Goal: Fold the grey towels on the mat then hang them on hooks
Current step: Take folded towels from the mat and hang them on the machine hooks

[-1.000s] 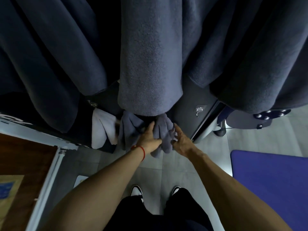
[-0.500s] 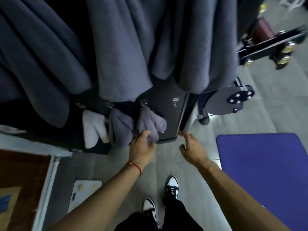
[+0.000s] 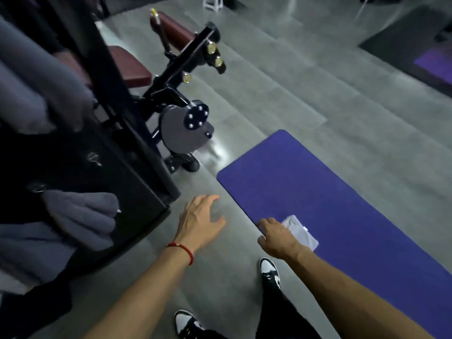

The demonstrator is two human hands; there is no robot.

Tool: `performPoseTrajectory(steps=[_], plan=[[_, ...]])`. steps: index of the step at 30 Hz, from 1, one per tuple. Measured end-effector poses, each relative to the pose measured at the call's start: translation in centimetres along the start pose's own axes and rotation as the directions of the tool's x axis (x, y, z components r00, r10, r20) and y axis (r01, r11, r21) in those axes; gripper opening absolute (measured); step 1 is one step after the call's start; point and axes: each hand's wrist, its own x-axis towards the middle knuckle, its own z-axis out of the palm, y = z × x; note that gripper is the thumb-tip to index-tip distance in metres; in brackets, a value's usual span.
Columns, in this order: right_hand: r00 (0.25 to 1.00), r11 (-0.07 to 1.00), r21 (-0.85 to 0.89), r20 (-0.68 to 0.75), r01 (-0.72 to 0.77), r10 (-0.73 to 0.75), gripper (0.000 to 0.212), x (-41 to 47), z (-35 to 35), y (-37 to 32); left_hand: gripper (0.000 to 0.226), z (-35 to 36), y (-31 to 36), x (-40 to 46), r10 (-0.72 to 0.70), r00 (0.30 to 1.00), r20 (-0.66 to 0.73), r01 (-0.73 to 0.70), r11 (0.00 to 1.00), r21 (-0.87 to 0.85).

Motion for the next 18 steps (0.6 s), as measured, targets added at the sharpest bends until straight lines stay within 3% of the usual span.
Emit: performPoseTrajectory(steps=[3, 8, 12, 18], plan=[[0.996, 0.993, 0.094, 0.065, -0.073, 0.067, 0.049, 2.1, 1.3, 6.9, 0.056, 3.9, 3.9, 3.5, 0.021, 0.999, 0.030, -0.022, 1.000, 0.011], [0.963, 0.958, 0.196, 0.213, -0.210, 0.168, 0.048, 8.3, 5.9, 18.6, 0.054, 12.9, 8.2, 11.0, -0.069, 0.992, 0.104, 0.067, 0.998, 0.020], [0.923, 0.948, 0.164, 0.322, -0.272, 0.209, 0.044, 14.0, 11.0, 25.9, 0.052, 20.7, 8.0, 17.1, -0.143, 0.979, 0.146, 0.142, 0.990, 0.018], [0.916, 0.963, 0.098, 0.344, -0.252, 0.205, 0.044, 25.7, 21.4, 32.0, 0.048, 34.6, 3.8, 27.4, -0.223, 0.965, 0.138, 0.231, 0.972, -0.043]])
